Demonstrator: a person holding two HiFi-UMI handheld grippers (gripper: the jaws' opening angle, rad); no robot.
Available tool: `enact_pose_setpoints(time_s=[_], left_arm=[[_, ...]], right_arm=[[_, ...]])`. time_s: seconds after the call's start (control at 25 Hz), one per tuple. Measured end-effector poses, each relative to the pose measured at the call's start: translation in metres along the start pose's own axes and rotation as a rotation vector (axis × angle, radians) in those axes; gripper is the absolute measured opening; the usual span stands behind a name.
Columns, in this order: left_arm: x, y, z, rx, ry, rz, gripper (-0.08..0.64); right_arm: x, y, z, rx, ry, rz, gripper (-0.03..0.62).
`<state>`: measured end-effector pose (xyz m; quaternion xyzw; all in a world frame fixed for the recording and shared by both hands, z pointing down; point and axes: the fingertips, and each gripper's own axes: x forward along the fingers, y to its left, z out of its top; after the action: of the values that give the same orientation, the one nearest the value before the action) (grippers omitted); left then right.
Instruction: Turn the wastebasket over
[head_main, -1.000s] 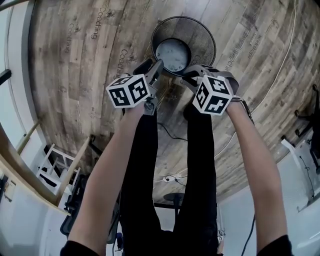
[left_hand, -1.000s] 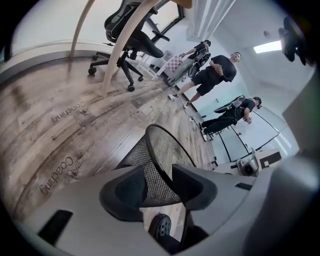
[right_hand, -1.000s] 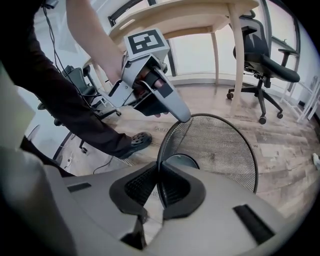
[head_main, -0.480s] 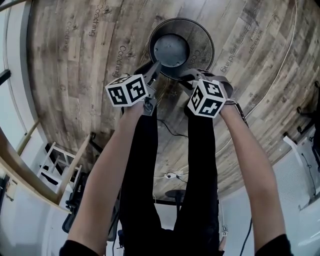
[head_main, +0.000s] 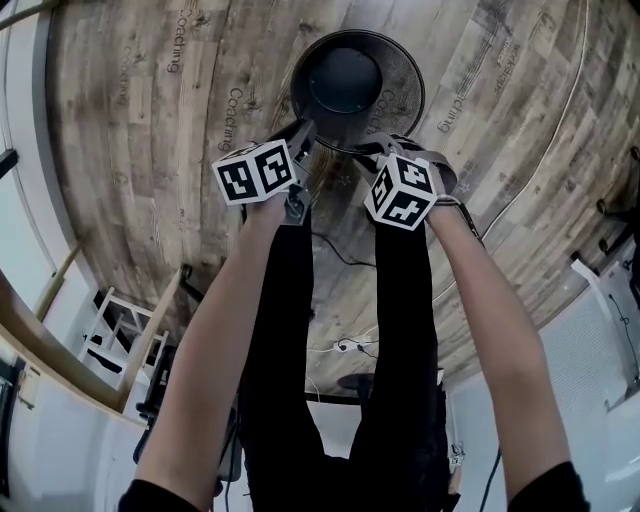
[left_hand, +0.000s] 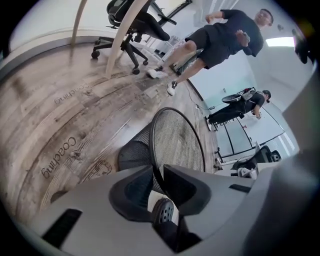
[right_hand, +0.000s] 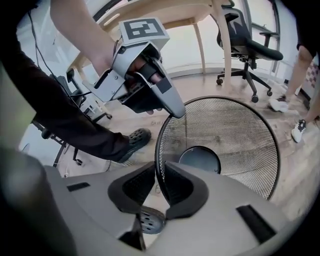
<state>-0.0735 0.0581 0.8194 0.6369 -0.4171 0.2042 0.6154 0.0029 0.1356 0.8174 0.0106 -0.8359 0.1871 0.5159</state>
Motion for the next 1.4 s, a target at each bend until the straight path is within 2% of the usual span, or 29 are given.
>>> enact_pose_setpoints(time_s=[0.24,0.48,0.88,1.12,1.4], left_arm=[[-0.001,0.015,-0.016,0.017,0.089,0.064,0.077],[-0.001,0.015,-0.014,0.041,0.126,0.048,0.078],[-0.036,0.020,-0.013,0.032,0.124,0.111,0.077],[-0.088,-0.020,0.005,0.086,0.047,0.094,0.060],[-0.143,-0.113,0.047,0.227,-0.075,0.032,0.029]], right_arm=[[-0.006,0.003,-0.005,0.065,-0.008,-0.006,0.077],[-0.028,-0.014,-0.021,0.142,-0.008,-0.062,0.077],[-0.077,-0.029,-0.019,0.221,-0.025,-0.140,0.077],[-0.132,-0.028,0.014,0.237,-0.082,-0.185,0.077],[-0.225,-0.036,0.062,0.238,-0.190,-0.273,0.054]])
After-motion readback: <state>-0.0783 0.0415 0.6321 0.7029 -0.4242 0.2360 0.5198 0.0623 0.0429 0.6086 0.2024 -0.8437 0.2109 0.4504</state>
